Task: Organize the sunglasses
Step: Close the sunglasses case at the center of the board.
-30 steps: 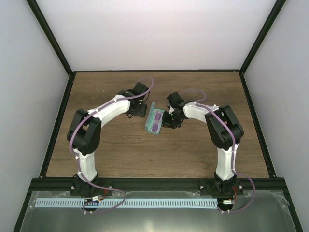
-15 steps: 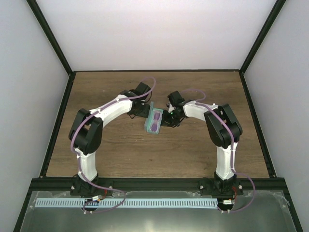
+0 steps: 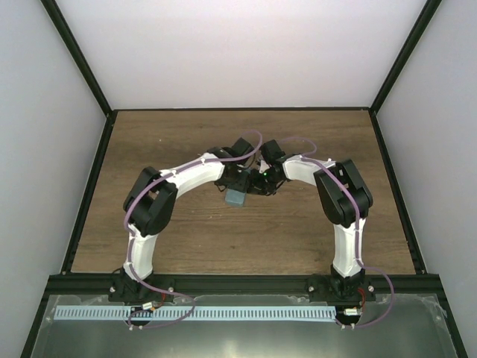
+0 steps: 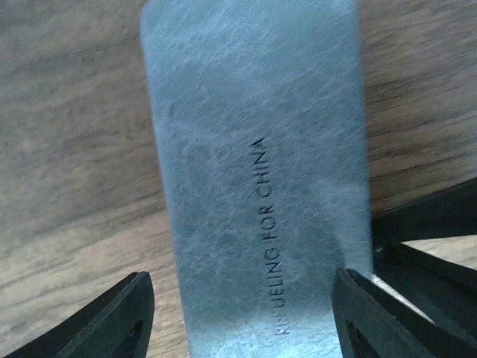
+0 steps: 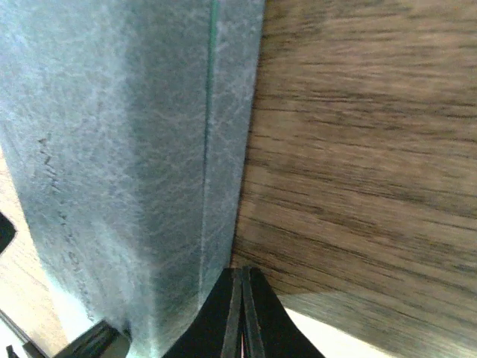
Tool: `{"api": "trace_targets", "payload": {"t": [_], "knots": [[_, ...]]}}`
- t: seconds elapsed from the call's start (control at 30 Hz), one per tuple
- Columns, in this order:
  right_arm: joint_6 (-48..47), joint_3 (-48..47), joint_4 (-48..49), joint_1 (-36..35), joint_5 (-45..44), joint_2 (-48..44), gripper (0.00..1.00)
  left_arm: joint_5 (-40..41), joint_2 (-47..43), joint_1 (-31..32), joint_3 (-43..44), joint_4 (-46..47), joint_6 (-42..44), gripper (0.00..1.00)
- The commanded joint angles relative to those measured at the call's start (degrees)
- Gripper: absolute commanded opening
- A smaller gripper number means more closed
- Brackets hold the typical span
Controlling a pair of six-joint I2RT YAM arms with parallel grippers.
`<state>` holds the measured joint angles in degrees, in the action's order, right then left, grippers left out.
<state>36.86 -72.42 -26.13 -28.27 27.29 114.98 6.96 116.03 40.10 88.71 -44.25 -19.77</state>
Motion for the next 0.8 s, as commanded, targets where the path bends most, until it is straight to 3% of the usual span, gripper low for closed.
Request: {"api": "trace_targets", "payload": {"t": [0.0,0.33,0.5,0.53,0.67,0.73,0.77], "knots": [[-1.04,0.21,-0.48,-0.47,-0.82,3.41,0.01,-2.06,2.17,1.06,-0.32,-0.04,-1.47,0.66],[-2.15,0.79,-2.52,-0.23,-4.40,-1.10,0.01,-0.36,-2.85,0.11,-1.49,2.22,-2.41,0.66],[-2.38,1.08,-5.01,0.50,-10.22,-5.55,0.02,0.83,-6.23,-0.44,-2.91,4.26,-3.55,0.67],[-2.15,1.25,-5.67,0.76,-11.70,-6.51,0.05,1.01,-6.60,-0.48,-3.19,4.85,-3.55,0.68],[-0.03,3.35,-7.47,2.84,-18.10,-11.36,0.29,0.48,-4.31,-0.52,-1.02,4.26,-2.47,0.91],[0.75,5.16,-7.36,4.57,-19.49,-14.54,0.52,0.06,-2.40,-0.39,0.52,3.62,-1.94,0.98],[0.96,6.15,-6.99,5.52,-19.29,-15.66,0.58,-0.08,-1.49,-0.31,1.11,3.56,-1.82,1.00]]}}
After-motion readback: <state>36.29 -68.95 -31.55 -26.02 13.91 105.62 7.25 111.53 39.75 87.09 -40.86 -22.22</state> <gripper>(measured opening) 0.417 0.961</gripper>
